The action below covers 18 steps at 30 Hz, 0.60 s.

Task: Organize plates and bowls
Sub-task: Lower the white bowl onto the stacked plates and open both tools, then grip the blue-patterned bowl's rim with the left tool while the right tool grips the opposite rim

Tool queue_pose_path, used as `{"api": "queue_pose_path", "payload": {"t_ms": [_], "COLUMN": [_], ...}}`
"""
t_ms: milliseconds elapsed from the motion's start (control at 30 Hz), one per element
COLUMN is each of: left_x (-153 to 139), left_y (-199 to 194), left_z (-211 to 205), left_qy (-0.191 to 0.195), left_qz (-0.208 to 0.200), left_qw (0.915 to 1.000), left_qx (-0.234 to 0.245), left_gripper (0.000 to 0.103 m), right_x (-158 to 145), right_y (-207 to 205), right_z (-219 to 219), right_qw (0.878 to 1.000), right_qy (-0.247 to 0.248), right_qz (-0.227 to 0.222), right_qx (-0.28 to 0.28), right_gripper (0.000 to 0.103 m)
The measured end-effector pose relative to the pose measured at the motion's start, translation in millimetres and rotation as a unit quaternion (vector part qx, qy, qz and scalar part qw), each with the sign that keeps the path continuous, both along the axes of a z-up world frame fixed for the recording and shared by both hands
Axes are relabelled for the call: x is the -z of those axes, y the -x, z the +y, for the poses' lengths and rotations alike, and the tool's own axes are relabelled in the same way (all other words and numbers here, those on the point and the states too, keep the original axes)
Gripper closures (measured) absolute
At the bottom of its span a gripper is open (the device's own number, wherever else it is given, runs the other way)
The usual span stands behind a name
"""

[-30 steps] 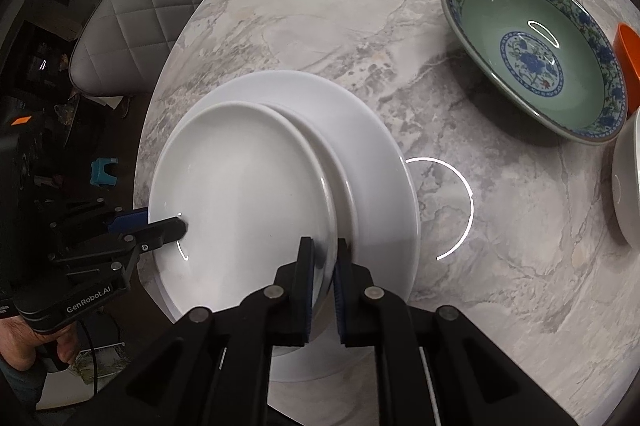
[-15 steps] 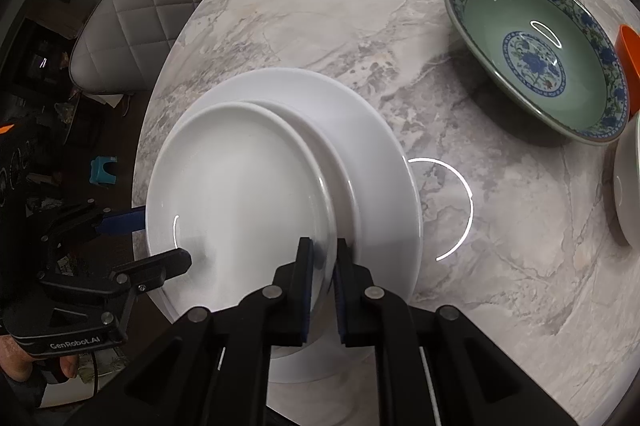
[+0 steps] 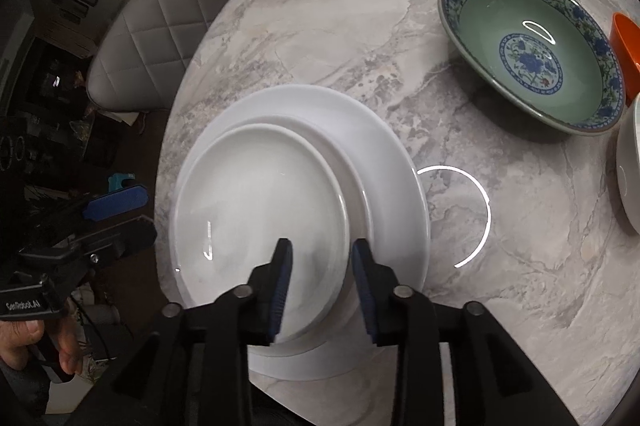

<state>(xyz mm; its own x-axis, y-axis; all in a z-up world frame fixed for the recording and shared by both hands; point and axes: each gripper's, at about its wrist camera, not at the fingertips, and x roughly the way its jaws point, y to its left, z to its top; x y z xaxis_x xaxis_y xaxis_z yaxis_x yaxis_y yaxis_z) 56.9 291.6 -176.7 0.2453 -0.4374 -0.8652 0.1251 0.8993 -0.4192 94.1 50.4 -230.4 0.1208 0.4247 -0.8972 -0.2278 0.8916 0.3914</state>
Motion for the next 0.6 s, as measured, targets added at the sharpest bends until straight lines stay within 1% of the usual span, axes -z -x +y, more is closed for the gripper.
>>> {"api": "queue_pose_path", "payload": {"t_ms": [33,67,133,167,233,300,333,367,433,500,533,600], "left_x": [-7.8,-16.3,-32.8,-37.7,-44.1,-49.2,-50.7,-51.5,-48.1,-34.7,-25.8,-2.3], "left_y": [-5.2,-10.3,-22.7,-32.0,-55.6,-81.1,-94.0,-105.3,-128.6,-151.3,-161.2,-179.3], "left_z": [-2.7,-6.4,-16.8,-23.0,-36.9,-51.0,-58.5,-66.6,-87.8,-105.4,-113.1,-128.5], "left_qy": [0.014,0.028,0.039,0.042,0.047,0.048,0.046,0.034,0.009,0.008,0.005,-0.007], "left_qz": [-0.013,-0.029,-0.06,-0.058,-0.04,-0.032,-0.034,-0.038,-0.033,-0.013,-0.004,0.016], "left_qw": [0.9998,0.9991,0.9973,0.9972,0.9975,0.9976,0.9976,0.9979,0.9981,0.9985,0.9987,0.9981], "left_qx": [0.006,0.01,0.017,0.023,0.035,0.037,0.038,0.039,0.051,0.052,0.051,0.059], "left_gripper": [0.037,0.037,0.037,0.037,0.037,0.037,0.037,0.037,0.037,0.037,0.037,0.037], "right_x": [-7.6,-16.3,-33.9,-43.0,-61.0,-76.0,-81.3,-84.8,-84.3,-75.6,-68.6,-54.9], "right_y": [2.3,4.0,4.3,2.4,-3.6,-13.8,-20.3,-27.8,-45.9,-67.2,-77.9,-96.5], "right_z": [-5.6,-13.1,-33.9,-48.4,-83.5,-121.6,-139.7,-156.8,-188.4,-211.0,-216.0,-219.0], "right_qw": [1.0,0.999,0.998,0.996,0.992,0.986,0.984,0.982,0.978,0.974,0.973,0.975], "right_qy": [-0.008,-0.018,-0.038,-0.046,-0.062,-0.073,-0.078,-0.084,-0.109,-0.143,-0.155,-0.158], "right_qz": [-0.01,-0.021,-0.039,-0.049,-0.066,-0.082,-0.089,-0.093,-0.084,-0.061,-0.047,-0.02], "right_qx": [0.008,0.018,0.042,0.057,0.093,0.124,0.135,0.143,0.159,0.162,0.165,0.156], "right_gripper": [0.048,0.046,0.046,0.046,0.045,0.045,0.045,0.045,0.044,0.044,0.044,0.044]}}
